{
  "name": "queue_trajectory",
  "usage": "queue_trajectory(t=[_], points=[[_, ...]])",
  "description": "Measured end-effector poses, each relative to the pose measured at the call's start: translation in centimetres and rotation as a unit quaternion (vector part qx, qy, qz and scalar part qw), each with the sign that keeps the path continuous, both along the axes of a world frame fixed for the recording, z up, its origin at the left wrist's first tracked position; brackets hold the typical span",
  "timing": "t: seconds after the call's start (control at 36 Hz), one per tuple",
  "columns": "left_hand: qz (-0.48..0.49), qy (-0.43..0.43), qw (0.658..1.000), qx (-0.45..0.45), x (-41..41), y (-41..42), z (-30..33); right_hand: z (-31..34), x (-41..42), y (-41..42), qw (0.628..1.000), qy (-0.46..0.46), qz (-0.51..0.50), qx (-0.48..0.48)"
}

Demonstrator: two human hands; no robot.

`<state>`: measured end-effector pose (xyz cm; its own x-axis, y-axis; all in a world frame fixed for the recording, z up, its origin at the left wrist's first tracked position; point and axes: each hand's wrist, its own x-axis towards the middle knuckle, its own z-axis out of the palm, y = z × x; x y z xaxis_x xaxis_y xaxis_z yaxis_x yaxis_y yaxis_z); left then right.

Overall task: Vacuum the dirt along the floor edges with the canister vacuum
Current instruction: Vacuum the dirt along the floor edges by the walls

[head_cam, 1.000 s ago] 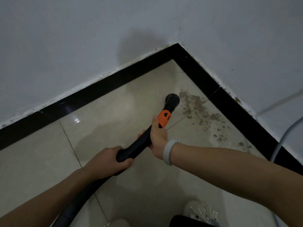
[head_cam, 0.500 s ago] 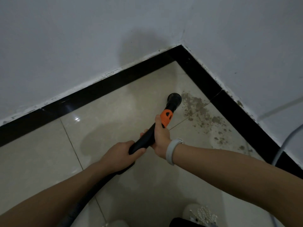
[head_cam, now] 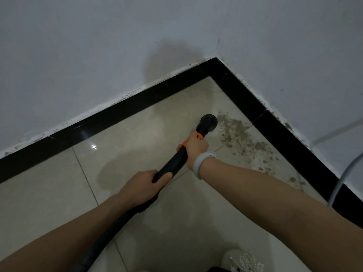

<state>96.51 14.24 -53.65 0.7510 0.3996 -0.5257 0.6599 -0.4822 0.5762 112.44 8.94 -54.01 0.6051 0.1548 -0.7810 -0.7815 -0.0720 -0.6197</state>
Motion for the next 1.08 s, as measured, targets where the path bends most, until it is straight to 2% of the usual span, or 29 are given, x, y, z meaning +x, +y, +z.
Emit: queue_trajectory(t=[0.17,0.42,0.56,0.94,1.08], points=[[0.028,-0.004,0.999,-0.021,0.3,-0.3,-0.6,-0.4,-0.7,0.2,0.999,-0.022,0.018,-0.037],[-0.058,0.019,0.996,-0.069,-1.6,-1.2,-0.9,-0.5,-2.8,-3.6,0.998,0.02,0.004,-0.055],[-0.067,0.02,0.994,-0.082,-1.8,-1.3,-0.9,-0.8,-3.1,-4.2,0.998,0.018,-0.006,-0.058],[-0.085,0.024,0.996,-0.019,3.1,-0.9,-1.0,-0.7,1.2,-3.5,0.997,-0.012,-0.038,-0.059],[-0.092,0.025,0.995,-0.037,5.0,-1.0,-1.1,-0.8,2.8,-3.9,0.996,-0.022,-0.043,-0.071]])
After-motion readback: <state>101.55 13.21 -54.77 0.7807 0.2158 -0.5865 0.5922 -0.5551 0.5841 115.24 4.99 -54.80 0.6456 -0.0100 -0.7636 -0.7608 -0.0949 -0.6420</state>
